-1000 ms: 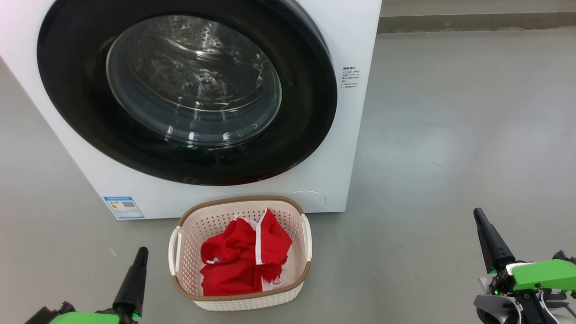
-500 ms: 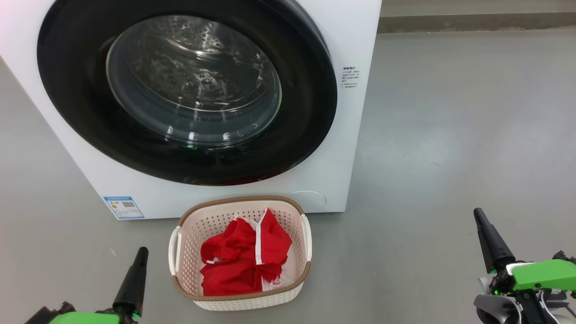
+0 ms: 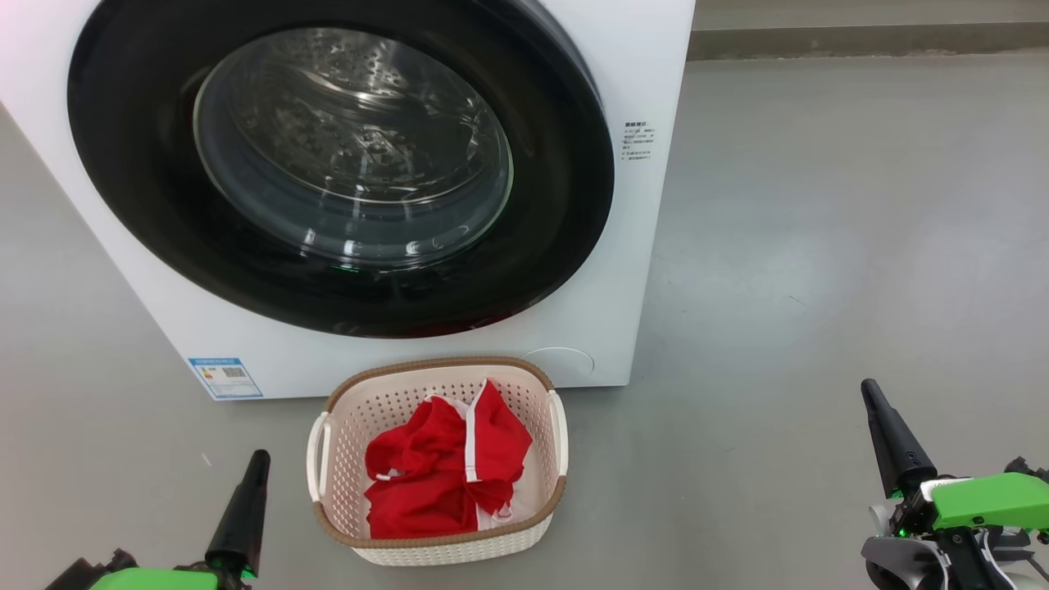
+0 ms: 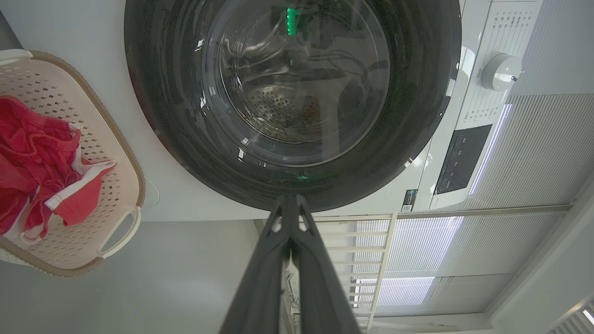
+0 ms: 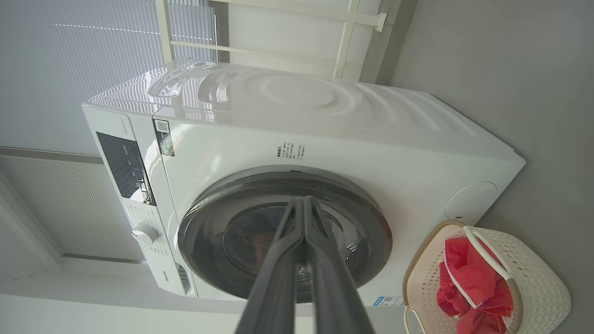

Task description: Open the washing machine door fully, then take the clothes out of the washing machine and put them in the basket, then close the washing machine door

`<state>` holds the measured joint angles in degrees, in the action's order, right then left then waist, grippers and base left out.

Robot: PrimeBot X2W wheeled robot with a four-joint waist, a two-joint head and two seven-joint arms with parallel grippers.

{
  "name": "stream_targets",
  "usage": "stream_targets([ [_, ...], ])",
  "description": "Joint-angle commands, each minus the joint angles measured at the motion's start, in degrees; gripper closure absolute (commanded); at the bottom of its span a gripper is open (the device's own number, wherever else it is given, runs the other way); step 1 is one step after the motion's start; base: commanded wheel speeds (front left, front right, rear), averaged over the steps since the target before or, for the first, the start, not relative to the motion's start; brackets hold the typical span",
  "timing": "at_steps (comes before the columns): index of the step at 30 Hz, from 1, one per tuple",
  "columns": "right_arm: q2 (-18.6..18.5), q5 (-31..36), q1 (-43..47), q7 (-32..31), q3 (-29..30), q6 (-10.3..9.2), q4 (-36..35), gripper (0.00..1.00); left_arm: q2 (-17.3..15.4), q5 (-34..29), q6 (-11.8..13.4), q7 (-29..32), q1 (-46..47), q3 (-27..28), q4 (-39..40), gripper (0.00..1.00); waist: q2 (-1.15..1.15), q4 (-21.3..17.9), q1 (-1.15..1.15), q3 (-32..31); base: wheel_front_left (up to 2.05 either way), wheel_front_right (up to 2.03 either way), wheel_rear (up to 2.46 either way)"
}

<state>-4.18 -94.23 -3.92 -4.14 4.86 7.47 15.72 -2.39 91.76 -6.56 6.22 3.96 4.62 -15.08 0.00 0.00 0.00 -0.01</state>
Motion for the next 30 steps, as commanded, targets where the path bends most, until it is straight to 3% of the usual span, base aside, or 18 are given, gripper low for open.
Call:
stream_targets([
  [1, -0.6, -0.1, -2.6, -0.3, -0.9, 0.02, -1.4, 1.0, -0.5, 0.3, -0.5, 0.3, 2.6, 2.0, 1.2, 1.0, 0.0, 0.0, 0.0, 0.0, 0.0, 0.0, 0.0],
  [30, -0.5, 0.0, -2.6, -0.5, -0.7, 0.02, -1.4, 1.0, -0.5, 0.3, -0.5, 0.3, 2.6, 2.0, 1.2, 1.0, 0.0, 0.0, 0.0, 0.0, 0.0, 0.0, 0.0],
])
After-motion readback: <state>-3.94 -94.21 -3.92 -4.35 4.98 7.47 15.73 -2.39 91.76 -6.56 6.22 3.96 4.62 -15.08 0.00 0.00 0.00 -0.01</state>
